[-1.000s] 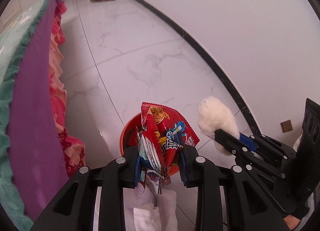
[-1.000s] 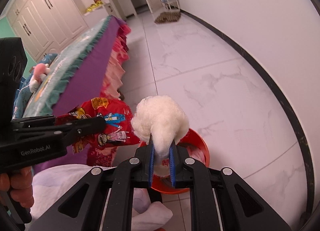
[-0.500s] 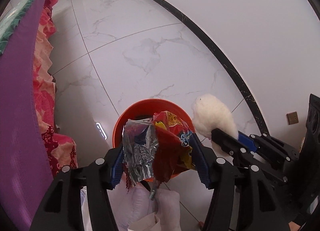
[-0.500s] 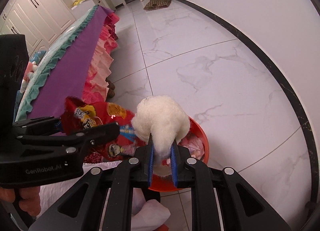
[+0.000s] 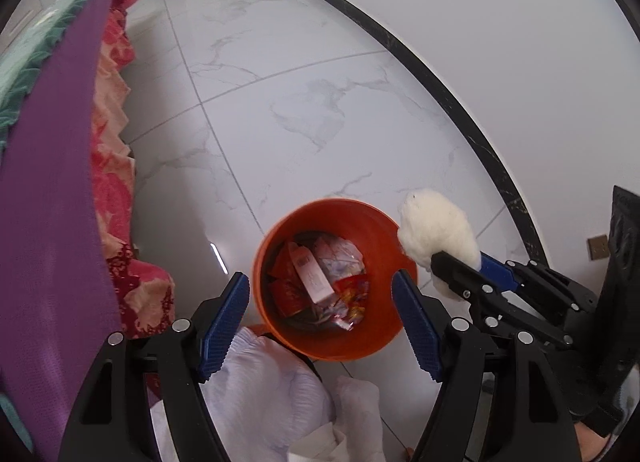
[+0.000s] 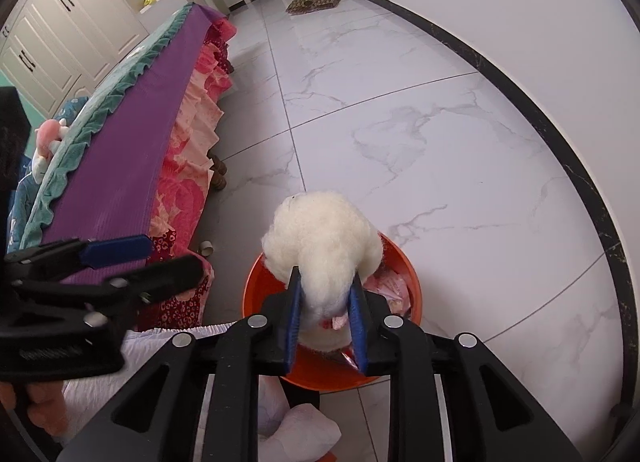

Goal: Collect trash

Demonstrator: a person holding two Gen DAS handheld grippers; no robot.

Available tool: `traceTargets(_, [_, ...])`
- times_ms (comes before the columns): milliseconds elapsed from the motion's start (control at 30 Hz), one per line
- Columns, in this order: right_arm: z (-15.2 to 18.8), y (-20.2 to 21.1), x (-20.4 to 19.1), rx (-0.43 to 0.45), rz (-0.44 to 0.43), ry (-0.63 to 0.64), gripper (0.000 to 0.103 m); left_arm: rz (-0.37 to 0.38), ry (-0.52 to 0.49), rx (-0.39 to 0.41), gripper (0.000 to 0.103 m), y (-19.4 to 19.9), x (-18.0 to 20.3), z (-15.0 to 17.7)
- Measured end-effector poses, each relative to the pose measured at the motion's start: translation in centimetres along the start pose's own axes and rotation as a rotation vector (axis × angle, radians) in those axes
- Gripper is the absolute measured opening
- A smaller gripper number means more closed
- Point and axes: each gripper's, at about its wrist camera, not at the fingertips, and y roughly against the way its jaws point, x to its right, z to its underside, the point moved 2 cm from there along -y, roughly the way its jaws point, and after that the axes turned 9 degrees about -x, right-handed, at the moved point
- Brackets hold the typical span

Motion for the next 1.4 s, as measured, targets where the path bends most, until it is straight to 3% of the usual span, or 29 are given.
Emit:
traceTargets(300, [0.1, -0.1, -1.2, -0.009, 0.003, 0.013, 0.044, -0.014, 0.031, 0.01, 0.074, 0.8, -1.0, 0.4])
traceTargets(533, [0.2, 1.3, -1.9, 0.015, 0.003, 0.022, 0.044, -0.012, 0.04, 0.038, 0.074, 2.0, -1.2, 0.9])
traceTargets(700, [0.4, 3.8, -2.7, 0.068, 0.021, 0.032, 0.05, -0.016, 0.039, 0.09, 0.074, 4.2, -0.9, 1.6])
traceTargets(933, [1.4, 9.5, -5.5, 0.191, 0.015, 0.082, 0.051, -0.05, 0.043, 0.246, 0.074, 10.2, -0.5, 4.3])
traceTargets(1000, [1.8, 11.6, -6.8, 0.241, 0.011, 0.101, 0.061, -0.079, 0.054, 0.304, 0.075, 12.4, -0.7, 5.7])
traceTargets(1033, [2.0, 12.7, -7.6, 0.265, 0.013, 0.12, 0.061, -0.091, 0.068, 0.323, 0.081, 13.2, -0.9, 6.1])
traceTargets(1100, [2.7, 14.9, -9.4, 0.313, -0.01, 0.157, 0.061, -0.124, 0.089, 0.385, 0.082, 15.4, -1.4, 7.6])
traceTargets(1233, [3.7, 18.1, -12.6, 0.377, -0.05, 0.21, 0.063, -0.181, 0.152, 0.502, 0.082, 20.0, -2.7, 11.3])
traceTargets(1300, [4.5, 19.6, -14.6, 0.411, -0.075, 0.246, 0.071, -0.213, 0.194, 0.554, 0.088, 22.2, -3.7, 13.4])
traceTargets(1400, [5.9, 21.8, -18.0, 0.452, -0.137, 0.314, 0.073, -0.29, 0.277, 0.644, 0.091, 25.5, -5.6, 17.6])
